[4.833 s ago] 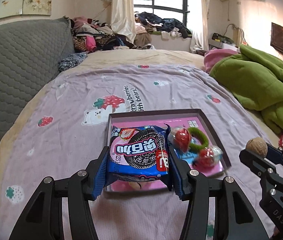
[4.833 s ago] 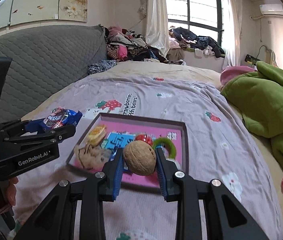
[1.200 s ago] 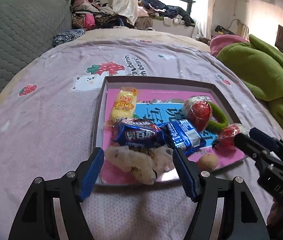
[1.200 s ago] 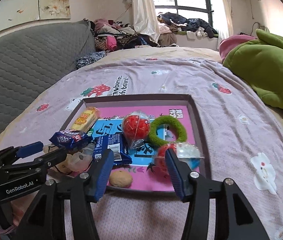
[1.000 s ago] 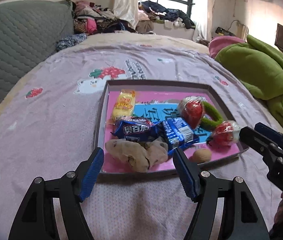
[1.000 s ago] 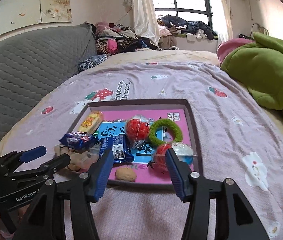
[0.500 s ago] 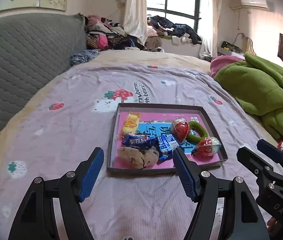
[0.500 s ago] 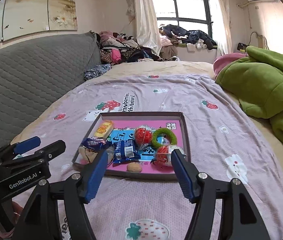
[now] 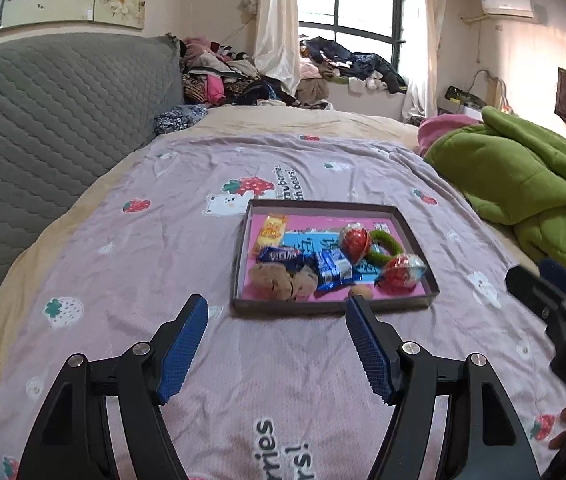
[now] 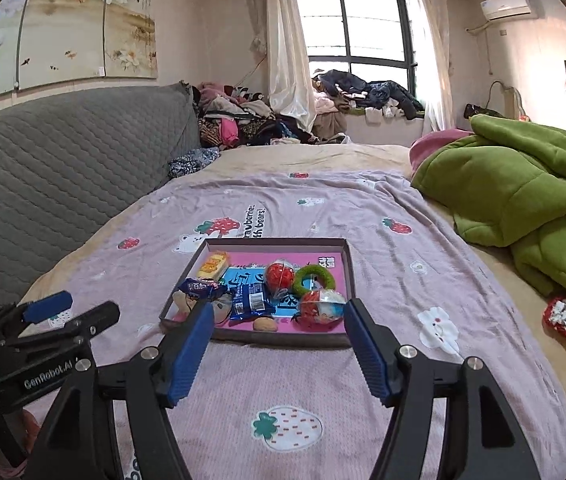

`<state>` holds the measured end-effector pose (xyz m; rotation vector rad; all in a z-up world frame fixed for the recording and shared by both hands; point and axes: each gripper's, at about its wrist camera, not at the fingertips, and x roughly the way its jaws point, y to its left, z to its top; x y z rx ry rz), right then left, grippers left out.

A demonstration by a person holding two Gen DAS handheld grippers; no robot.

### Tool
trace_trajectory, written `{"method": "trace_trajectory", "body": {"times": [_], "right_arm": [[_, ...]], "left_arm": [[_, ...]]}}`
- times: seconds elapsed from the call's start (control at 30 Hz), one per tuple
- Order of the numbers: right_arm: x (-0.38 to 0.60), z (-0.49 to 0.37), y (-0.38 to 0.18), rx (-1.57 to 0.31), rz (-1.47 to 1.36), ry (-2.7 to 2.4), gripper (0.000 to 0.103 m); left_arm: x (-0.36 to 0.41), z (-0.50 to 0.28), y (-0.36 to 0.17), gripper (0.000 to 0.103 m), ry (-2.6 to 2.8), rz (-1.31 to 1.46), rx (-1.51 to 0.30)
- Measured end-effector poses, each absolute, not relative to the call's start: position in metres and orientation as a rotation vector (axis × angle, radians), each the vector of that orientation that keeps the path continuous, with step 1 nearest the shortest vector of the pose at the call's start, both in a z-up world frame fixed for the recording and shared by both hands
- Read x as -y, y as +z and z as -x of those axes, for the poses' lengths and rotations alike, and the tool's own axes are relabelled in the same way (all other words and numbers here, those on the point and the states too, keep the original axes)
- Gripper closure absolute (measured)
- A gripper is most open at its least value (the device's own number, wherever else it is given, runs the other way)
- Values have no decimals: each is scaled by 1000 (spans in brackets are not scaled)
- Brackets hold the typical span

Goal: Organize objects

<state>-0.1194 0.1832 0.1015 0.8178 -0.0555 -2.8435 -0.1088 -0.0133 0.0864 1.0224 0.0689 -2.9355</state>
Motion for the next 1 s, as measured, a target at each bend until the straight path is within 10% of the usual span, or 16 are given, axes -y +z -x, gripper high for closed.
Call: {"method": "trace_trajectory", "body": {"times": [1.0], "right_arm": [[-200, 39, 15, 36, -910, -2823, 36]], "left_arm": [[8, 22, -3, 30, -2911, -1031, -27]]}}
